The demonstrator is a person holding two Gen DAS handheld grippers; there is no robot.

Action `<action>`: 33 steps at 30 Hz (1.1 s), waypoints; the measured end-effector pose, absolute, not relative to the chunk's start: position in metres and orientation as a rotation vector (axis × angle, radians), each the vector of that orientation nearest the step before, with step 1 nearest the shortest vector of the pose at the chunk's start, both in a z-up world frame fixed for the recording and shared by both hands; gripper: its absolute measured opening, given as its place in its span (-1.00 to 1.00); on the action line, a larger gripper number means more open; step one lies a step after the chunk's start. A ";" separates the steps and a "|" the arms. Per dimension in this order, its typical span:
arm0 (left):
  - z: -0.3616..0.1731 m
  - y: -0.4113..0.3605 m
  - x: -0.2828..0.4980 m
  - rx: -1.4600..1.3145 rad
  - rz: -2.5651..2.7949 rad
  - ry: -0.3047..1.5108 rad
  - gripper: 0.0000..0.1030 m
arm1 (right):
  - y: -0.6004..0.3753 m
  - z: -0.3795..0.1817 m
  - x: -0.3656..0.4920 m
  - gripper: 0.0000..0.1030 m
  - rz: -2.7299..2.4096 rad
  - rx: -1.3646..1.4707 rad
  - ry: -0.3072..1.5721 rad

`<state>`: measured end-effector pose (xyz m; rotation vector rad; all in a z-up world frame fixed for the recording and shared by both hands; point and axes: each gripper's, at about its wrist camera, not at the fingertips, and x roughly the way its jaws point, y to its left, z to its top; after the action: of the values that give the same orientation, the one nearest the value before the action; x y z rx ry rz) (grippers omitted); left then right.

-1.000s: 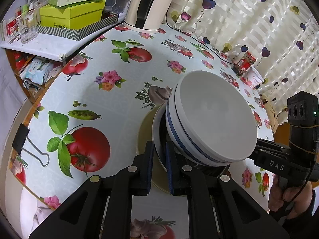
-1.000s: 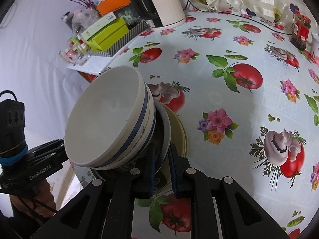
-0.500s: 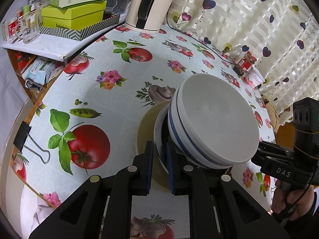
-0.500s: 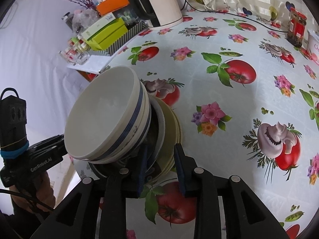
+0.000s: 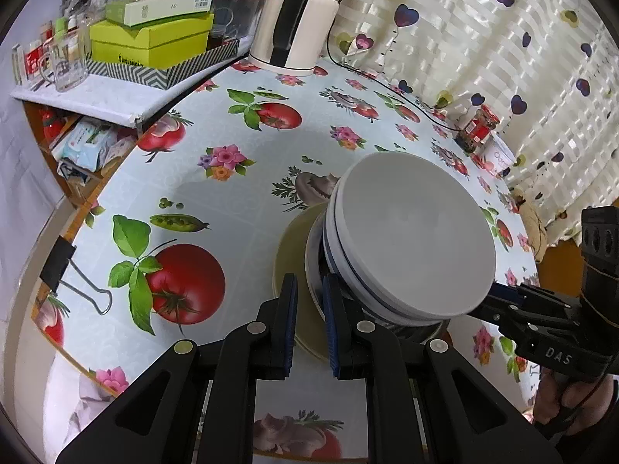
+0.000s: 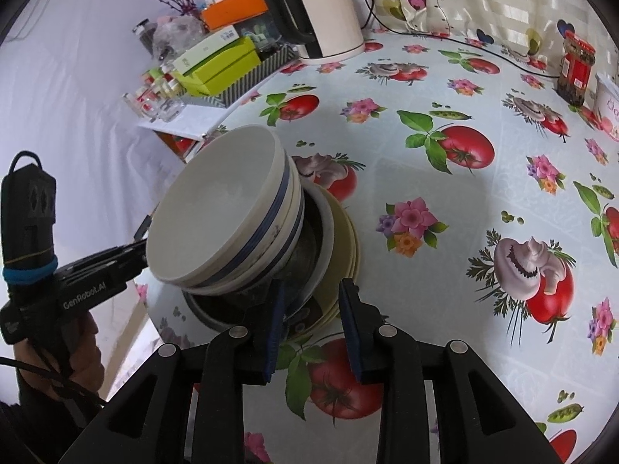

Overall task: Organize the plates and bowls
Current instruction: 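Lower the bowl stack onto the beige plates and open the left gripper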

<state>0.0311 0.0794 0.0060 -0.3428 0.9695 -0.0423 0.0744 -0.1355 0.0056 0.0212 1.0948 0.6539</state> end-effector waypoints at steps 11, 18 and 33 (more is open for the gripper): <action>0.015 0.070 0.011 -0.277 -0.004 0.954 -0.73 | -0.138 0.016 0.051 -0.13 0.653 -0.025 1.055; 0.019 0.059 -0.004 -0.252 0.005 0.948 -0.73 | -0.136 0.025 0.032 0.05 0.645 -0.070 1.019; 0.027 0.038 -0.023 -0.185 0.002 0.913 -0.73 | -0.127 0.035 0.001 0.21 0.649 -0.165 0.949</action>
<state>-0.0230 0.0384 0.0268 -0.1847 0.9134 0.0025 0.0010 -0.1268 0.0351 -0.1651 0.9492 0.6486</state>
